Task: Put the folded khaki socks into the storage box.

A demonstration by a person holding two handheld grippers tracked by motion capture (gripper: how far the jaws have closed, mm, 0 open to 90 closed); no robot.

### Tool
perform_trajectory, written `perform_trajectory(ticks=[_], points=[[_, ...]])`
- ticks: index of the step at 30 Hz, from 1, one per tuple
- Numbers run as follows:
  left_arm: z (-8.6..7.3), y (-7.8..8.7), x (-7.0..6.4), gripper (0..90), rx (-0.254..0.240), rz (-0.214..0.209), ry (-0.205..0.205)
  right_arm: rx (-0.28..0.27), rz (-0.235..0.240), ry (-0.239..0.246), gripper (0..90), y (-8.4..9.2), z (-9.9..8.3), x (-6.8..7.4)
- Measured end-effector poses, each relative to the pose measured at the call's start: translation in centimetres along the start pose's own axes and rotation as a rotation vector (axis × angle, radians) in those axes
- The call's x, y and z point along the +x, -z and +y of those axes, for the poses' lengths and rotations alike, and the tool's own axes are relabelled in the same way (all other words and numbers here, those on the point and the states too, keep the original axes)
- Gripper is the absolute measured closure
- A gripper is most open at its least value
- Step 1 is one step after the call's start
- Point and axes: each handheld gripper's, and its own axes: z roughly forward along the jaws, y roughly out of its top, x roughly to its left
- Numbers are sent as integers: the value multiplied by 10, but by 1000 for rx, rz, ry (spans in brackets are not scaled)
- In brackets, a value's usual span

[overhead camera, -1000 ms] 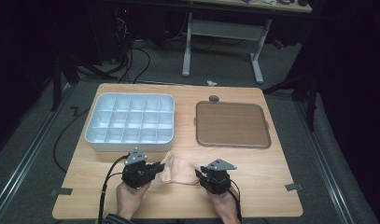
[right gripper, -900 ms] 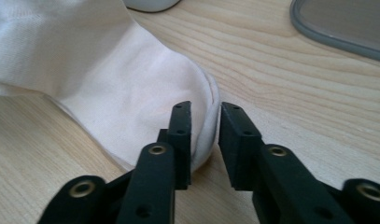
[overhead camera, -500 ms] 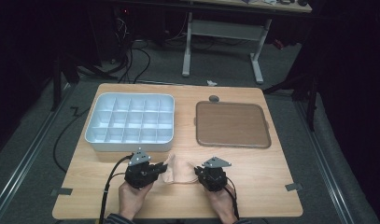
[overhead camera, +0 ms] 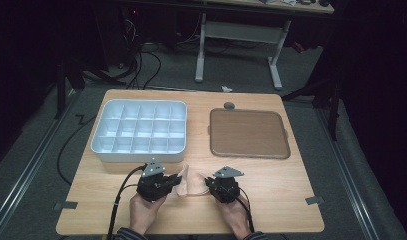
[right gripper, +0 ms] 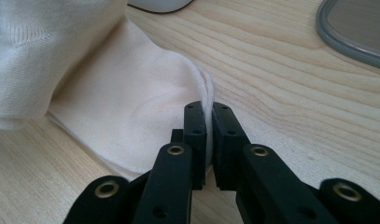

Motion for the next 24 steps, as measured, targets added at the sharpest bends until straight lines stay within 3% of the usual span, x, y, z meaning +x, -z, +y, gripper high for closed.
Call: perform_trajectory(ticks=[6, 24], points=[[2, -2, 0, 828, 1, -24, 11, -2, 15, -6, 856, -1, 1, 1], [2, -7, 1, 825, 25, -7, 4, -5, 36, -12, 857, -7, 4, 5]])
